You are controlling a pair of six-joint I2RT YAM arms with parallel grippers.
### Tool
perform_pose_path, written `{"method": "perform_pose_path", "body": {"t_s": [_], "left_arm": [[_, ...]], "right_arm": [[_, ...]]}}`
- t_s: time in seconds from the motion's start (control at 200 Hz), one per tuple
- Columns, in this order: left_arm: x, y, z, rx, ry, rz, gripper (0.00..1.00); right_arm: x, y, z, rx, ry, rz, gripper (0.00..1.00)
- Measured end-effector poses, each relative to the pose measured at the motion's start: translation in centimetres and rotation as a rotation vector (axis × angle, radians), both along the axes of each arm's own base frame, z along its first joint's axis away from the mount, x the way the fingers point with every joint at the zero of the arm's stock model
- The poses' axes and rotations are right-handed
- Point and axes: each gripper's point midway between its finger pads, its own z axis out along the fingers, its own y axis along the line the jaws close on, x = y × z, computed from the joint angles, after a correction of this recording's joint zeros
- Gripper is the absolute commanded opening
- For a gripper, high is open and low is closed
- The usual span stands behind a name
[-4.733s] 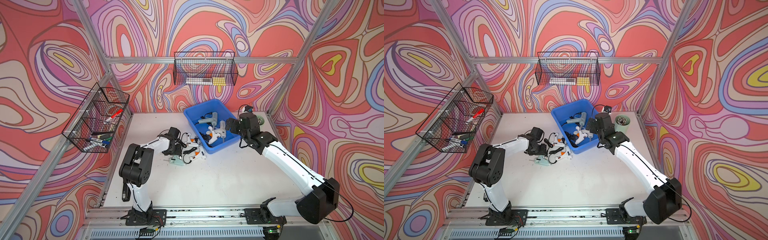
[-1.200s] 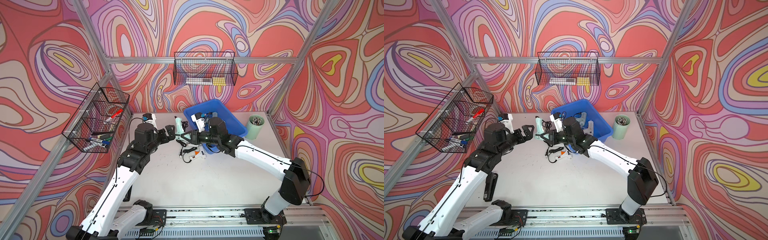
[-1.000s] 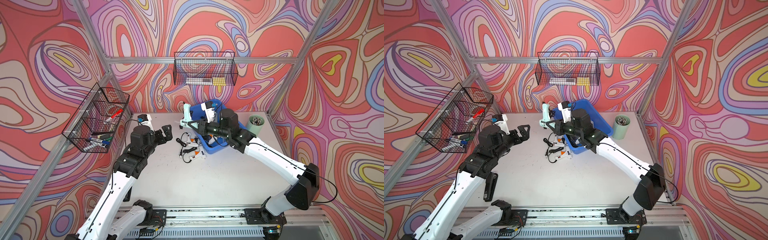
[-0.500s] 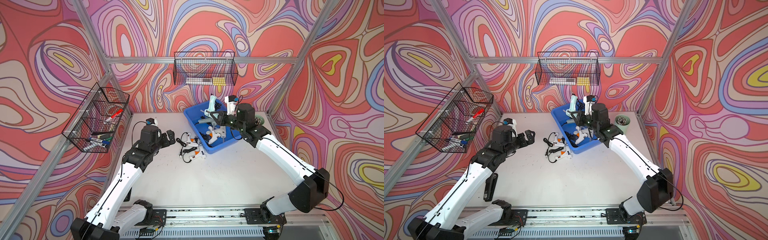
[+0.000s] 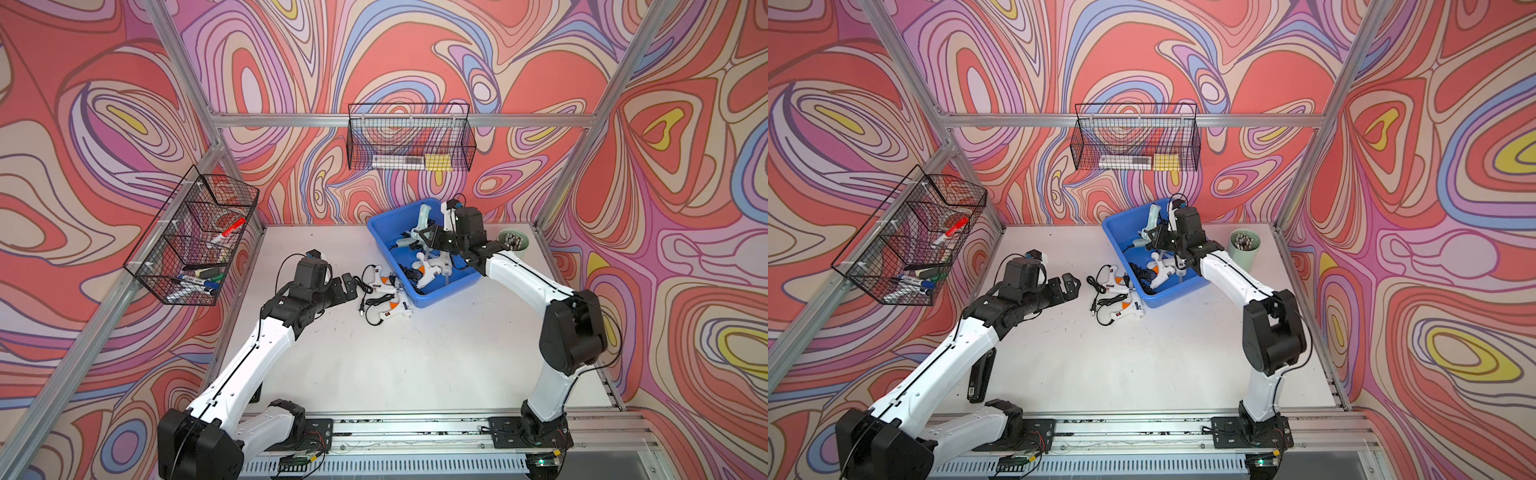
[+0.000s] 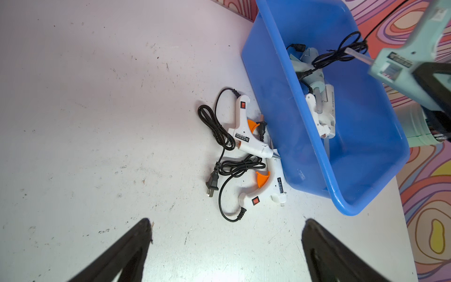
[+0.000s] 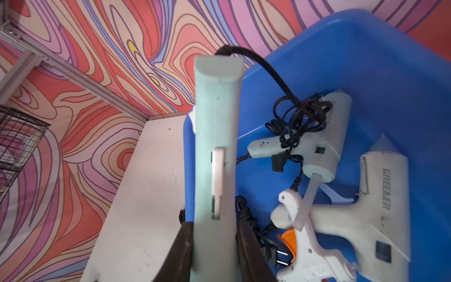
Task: Put the hot melt glue gun into the storage box
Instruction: Place the hot melt adhesive gun in the storage box.
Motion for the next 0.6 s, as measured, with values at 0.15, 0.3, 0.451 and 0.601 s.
{"method": "perform_pose_path", "body": {"t_s": [0.15,0.3,0.451,0.601], "left_arm": [[0.0,0.0,-0.1,-0.001,0.004,-0.001,0.99],[0.0,0.0,-0.6,-0.002,0.018,0.004,0.99],[0.0,0.0,-1.2,0.000,0.033,0.007,0.99],[0.1,-0.1,-1.7,0.002,0.047,0.009,0.99]], "right_arm": [[1.9,1.4,-2.5,0.017,0.047,0.032,0.00],[2.2,2.3,-4.7,0.027,0.118,0.065,0.00],[1.3,2.6,-7.4,0.017,0.219,0.088,0.00],[-0.3,2.6,-9.1,0.016,0.315,0.112,0.00]]}}
